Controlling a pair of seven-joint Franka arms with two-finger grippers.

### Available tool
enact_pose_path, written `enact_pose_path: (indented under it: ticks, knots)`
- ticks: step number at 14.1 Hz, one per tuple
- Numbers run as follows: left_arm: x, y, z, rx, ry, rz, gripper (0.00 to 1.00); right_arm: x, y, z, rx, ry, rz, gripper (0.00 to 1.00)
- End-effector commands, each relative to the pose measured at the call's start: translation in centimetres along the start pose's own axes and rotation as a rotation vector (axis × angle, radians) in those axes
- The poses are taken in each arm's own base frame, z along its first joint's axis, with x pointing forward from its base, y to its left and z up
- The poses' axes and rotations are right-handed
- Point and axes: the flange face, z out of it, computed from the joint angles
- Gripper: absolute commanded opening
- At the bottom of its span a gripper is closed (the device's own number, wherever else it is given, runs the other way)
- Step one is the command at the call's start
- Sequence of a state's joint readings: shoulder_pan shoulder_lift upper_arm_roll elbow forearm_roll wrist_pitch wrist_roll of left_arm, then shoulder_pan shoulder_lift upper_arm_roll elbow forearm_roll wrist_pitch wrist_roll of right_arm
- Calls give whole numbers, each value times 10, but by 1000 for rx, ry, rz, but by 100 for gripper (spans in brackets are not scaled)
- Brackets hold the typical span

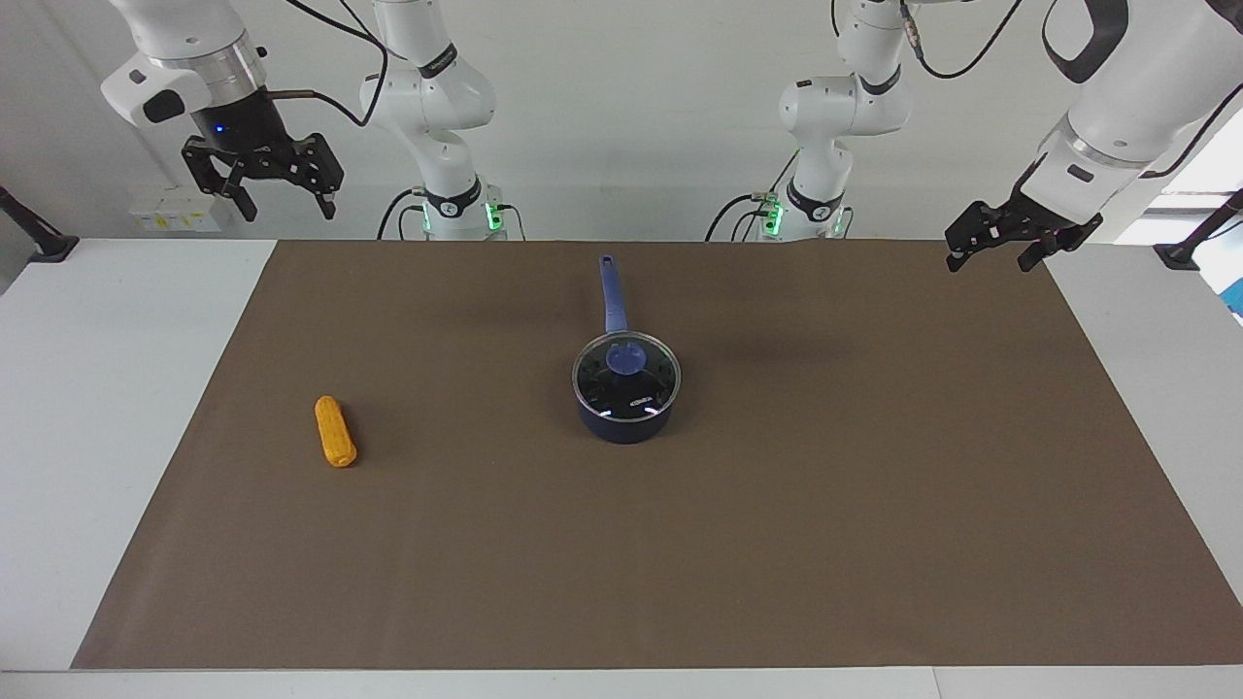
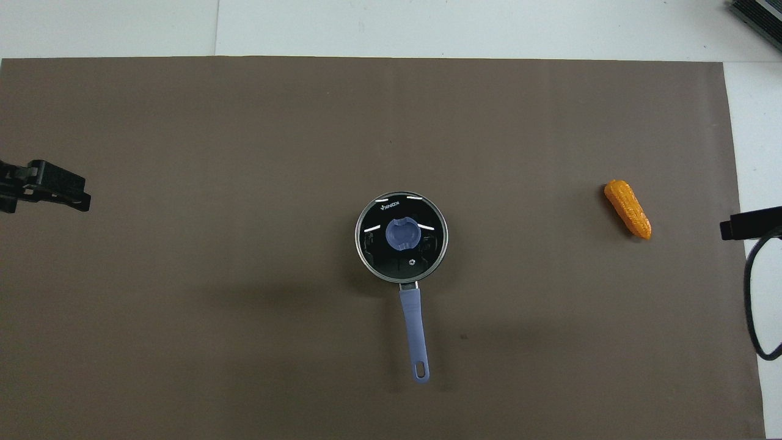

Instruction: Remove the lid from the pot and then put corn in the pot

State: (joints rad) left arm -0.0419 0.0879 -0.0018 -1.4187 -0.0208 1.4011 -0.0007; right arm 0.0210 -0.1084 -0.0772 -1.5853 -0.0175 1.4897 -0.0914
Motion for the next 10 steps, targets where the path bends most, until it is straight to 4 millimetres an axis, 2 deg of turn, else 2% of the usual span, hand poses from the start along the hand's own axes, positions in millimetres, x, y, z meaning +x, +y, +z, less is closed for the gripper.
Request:
enact_pose_path:
  ticks: [1,7,10]
  knots:
    - [-8,0,1,17,12,2,100,-5,-3,0,15,-13,11,100]
    - [-10,2,19,17,9,14,100,-4,1,-2,15,-7,15,100]
    - [-19,17,42,18,37,41,100,-4,-1,-2,15,-8,12,100]
